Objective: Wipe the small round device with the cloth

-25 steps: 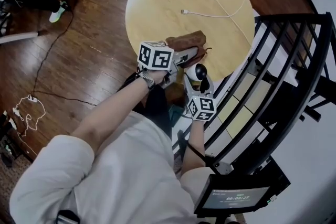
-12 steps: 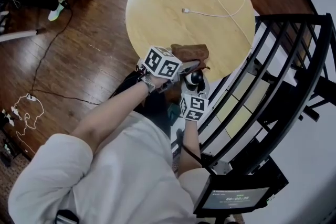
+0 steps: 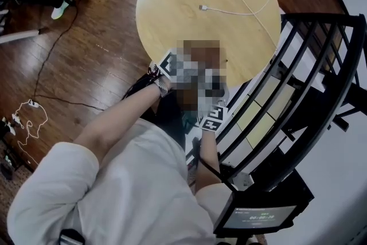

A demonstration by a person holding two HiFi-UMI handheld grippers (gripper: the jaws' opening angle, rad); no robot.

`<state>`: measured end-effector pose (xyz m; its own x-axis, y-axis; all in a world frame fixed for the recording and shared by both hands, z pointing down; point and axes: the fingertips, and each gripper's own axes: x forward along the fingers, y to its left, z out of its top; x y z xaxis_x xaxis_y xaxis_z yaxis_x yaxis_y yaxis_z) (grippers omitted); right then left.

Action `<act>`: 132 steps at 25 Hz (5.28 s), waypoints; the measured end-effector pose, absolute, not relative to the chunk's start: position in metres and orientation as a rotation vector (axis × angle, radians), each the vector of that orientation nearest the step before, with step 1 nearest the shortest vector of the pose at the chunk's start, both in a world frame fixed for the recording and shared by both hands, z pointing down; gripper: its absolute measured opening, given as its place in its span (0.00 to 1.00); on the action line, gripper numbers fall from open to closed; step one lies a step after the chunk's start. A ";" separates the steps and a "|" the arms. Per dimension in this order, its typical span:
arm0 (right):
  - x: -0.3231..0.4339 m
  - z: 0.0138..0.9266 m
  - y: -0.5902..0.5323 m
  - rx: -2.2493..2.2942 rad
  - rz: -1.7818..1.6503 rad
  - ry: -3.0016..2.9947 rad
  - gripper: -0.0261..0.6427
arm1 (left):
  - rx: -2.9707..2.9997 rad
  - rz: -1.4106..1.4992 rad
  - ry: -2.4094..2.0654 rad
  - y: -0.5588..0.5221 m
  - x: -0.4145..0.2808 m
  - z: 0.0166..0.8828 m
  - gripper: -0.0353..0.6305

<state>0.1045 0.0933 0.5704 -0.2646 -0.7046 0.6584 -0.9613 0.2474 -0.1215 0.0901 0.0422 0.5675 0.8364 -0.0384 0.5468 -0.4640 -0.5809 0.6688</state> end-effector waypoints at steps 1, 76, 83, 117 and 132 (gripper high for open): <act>0.105 0.571 0.093 1.518 0.714 -2.041 0.55 | 2.153 0.662 -0.371 0.043 0.090 0.571 0.11; 0.107 0.567 0.073 0.857 0.377 -2.234 0.58 | 2.106 0.717 -0.383 0.020 0.109 0.570 0.11; 0.106 0.568 0.073 1.004 0.438 -2.191 0.58 | 2.228 0.894 -0.353 0.026 0.107 0.578 0.11; 0.104 0.565 0.078 0.964 0.516 -2.238 0.58 | 1.877 0.448 -0.246 0.021 0.119 0.535 0.11; 0.101 0.566 0.072 1.040 0.525 -2.225 0.58 | 2.162 0.959 -0.319 0.017 0.105 0.577 0.11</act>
